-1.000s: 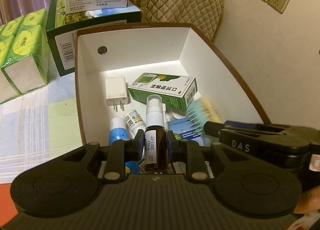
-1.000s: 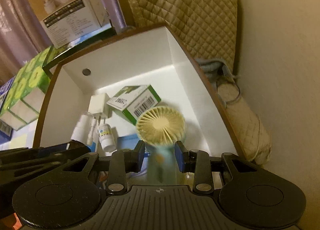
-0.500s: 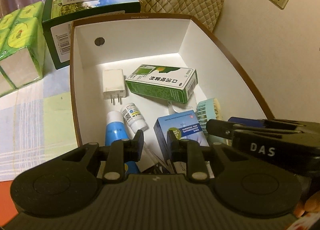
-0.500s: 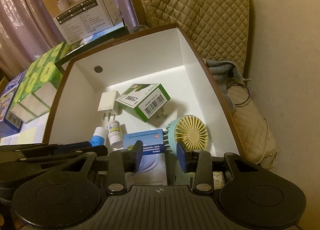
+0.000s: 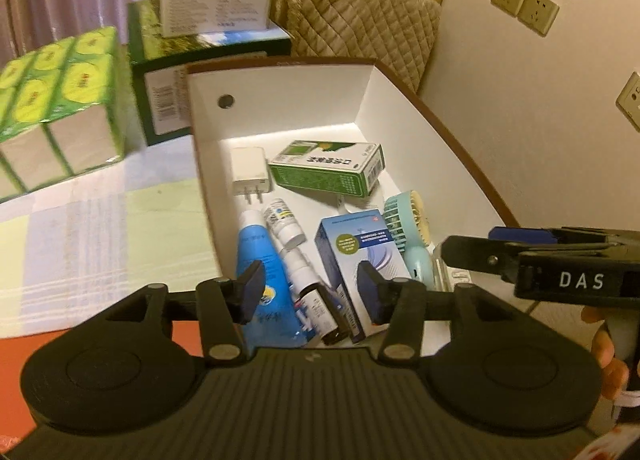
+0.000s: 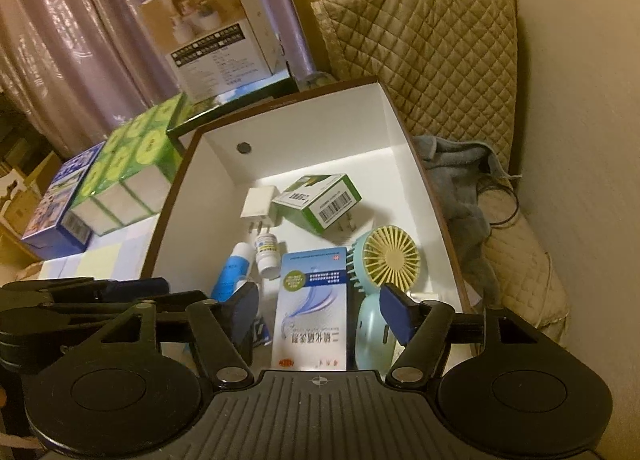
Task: Organize rigid objects
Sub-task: 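Lower the spray bottle and mint fan into the brown box and open both grippers, then withdraw both grippers from the brown box back over the mat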
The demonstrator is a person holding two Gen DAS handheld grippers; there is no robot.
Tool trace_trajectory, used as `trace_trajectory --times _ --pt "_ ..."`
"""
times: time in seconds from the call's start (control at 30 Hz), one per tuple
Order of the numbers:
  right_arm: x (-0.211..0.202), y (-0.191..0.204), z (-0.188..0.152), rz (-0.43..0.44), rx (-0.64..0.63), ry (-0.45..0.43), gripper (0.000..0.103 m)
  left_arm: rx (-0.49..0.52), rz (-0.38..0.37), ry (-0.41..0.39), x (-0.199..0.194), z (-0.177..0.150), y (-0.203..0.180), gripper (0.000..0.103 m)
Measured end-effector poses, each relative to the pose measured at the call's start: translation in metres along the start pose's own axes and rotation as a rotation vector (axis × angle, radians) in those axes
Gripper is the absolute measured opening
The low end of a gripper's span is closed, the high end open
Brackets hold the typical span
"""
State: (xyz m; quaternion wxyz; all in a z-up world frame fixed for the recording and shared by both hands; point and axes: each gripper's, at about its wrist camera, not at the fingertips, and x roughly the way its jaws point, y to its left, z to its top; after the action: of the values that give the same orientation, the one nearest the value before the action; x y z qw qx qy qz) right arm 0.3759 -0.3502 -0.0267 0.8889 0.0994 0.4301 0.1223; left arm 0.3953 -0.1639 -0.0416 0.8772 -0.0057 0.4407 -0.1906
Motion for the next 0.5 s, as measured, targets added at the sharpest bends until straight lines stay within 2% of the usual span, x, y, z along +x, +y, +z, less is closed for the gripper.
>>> trace_trajectory --times 0.1,0.17,0.4,0.5 --pt "-0.009 0.003 -0.006 0.028 -0.022 -0.006 0.068 -0.002 0.027 -0.042 -0.019 -0.008 0.002 0.056" --pt "-0.014 0.006 -0.011 0.048 -0.048 -0.008 0.068 0.004 0.056 -0.071 -0.033 -0.015 0.002 0.065" --pt "-0.030 0.027 -0.034 0.076 -0.114 -0.016 0.069 0.006 0.106 -0.144 -0.077 -0.039 0.008 0.068" --pt "-0.040 0.036 -0.046 0.080 -0.120 -0.028 0.070 0.019 0.134 -0.180 -0.097 -0.052 0.008 0.074"
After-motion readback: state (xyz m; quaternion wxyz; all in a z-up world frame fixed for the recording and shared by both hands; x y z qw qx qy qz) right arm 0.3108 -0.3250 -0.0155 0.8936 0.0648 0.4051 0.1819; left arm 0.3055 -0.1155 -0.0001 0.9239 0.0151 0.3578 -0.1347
